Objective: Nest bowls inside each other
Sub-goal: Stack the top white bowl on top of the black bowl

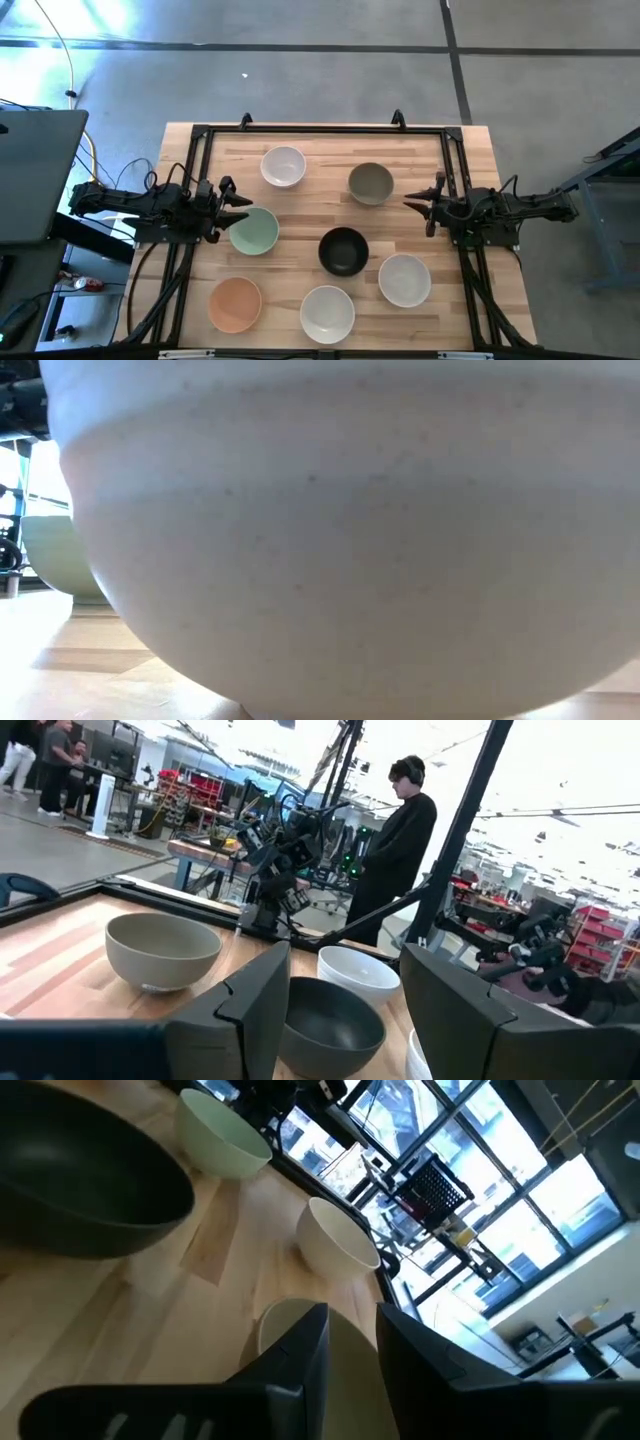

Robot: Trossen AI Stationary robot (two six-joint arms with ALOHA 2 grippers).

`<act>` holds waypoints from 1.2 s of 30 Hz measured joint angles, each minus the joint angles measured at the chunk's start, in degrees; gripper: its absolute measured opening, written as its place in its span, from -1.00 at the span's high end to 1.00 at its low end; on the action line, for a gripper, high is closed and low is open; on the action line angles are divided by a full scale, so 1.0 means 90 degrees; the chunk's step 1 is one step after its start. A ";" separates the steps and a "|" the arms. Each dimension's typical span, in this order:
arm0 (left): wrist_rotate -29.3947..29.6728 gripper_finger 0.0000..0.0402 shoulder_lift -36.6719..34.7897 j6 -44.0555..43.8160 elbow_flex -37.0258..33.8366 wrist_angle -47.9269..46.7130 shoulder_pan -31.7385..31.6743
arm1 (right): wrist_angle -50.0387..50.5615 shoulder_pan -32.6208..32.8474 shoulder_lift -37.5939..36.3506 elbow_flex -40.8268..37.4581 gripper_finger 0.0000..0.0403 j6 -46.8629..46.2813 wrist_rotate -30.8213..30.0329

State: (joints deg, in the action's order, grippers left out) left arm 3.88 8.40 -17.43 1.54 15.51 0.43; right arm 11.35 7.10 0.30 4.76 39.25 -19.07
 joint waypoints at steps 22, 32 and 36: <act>0.0170 0.10 0.0000 -0.0051 0.0000 -0.0022 0.0000 | -0.0041 0.0004 0.0001 -0.0003 0.61 -0.5448 0.0338; 0.0338 0.10 0.0000 0.0051 0.0000 -0.0021 0.0000 | -0.0052 0.0005 -0.0001 -0.0003 0.61 -0.6289 0.0447; 0.0338 0.10 0.0000 0.0051 0.0000 -0.0019 0.0000 | -0.0049 0.0006 -0.0001 -0.0003 0.61 -0.6693 0.0627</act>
State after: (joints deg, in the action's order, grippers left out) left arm 6.92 8.40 -16.97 1.54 15.33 0.43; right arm 10.92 7.16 0.30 4.73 -20.99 -13.43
